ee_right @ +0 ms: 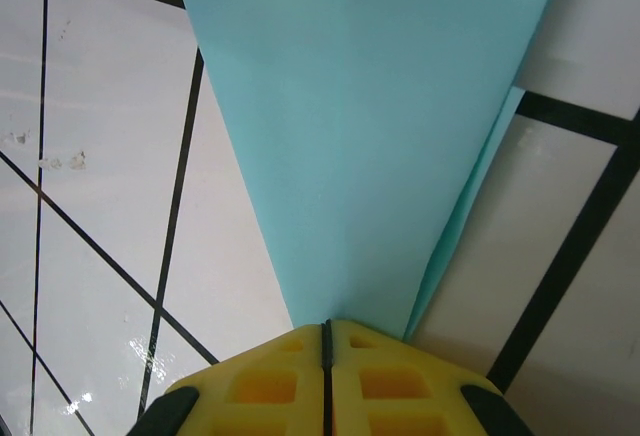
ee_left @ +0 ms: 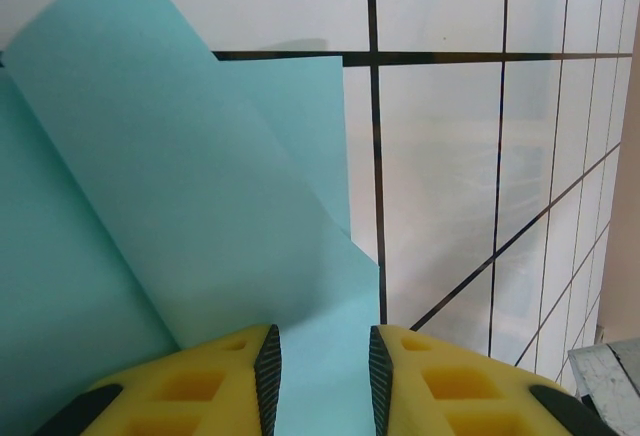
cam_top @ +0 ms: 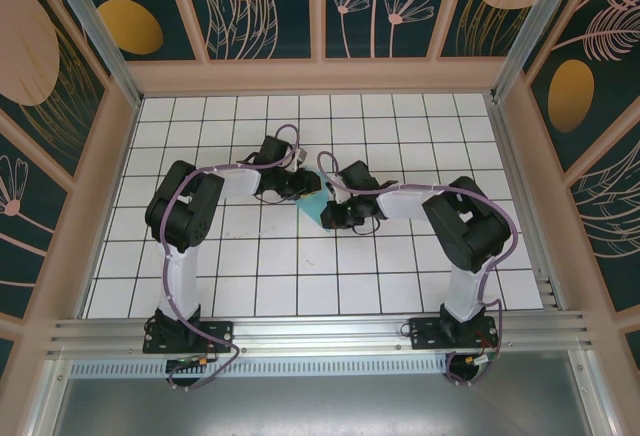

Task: Fold a paper plane with a square sheet of paper (fold left side to right side)
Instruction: Fourth fold the wing at the center of the table.

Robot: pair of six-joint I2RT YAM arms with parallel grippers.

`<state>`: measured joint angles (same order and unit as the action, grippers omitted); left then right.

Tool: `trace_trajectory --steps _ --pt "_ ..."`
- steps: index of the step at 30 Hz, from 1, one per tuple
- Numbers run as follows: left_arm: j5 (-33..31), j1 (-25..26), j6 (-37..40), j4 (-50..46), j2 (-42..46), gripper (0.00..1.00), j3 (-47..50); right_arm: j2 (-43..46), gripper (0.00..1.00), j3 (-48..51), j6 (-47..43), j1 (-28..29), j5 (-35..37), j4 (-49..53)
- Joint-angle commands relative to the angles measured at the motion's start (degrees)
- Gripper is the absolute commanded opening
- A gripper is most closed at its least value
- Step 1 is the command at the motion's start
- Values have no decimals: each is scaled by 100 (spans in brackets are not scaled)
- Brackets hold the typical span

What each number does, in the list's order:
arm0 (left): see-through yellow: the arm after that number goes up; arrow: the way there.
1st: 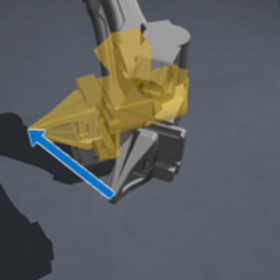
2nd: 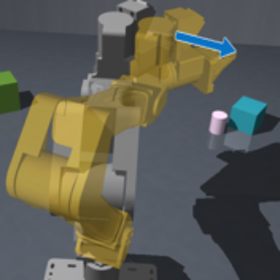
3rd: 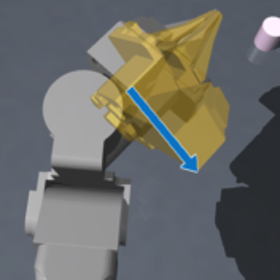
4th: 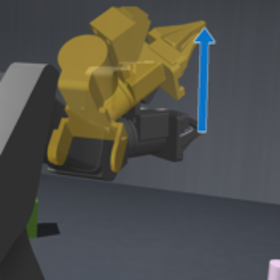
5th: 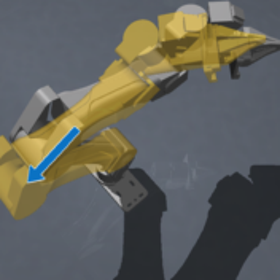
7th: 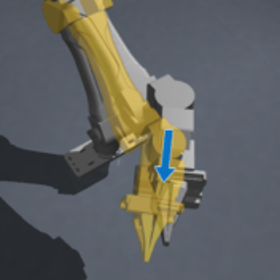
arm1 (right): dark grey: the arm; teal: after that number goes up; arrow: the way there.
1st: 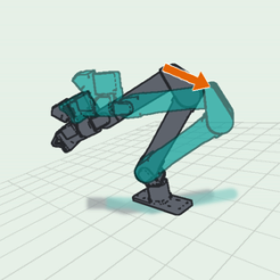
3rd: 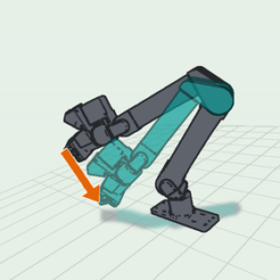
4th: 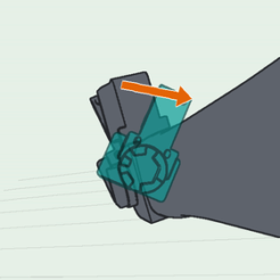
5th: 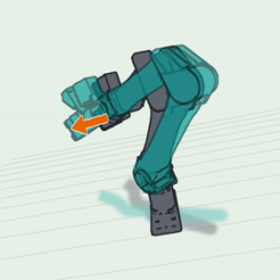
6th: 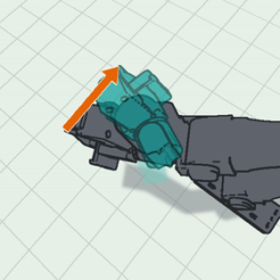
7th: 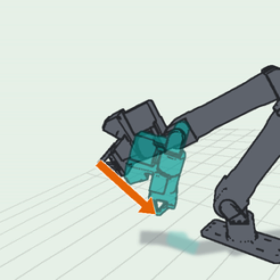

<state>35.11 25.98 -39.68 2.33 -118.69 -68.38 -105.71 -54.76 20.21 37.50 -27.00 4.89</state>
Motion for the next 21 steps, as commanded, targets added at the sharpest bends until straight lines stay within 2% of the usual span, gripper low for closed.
trace_trajectory --steps 1,21 --pt "-602 2 197 -523 -417 34 149 39 10 327 10 145 -177 1028" --pt "-621 3 233 -575 -435 34 104 204 9 486 -113 265 -143 1360"
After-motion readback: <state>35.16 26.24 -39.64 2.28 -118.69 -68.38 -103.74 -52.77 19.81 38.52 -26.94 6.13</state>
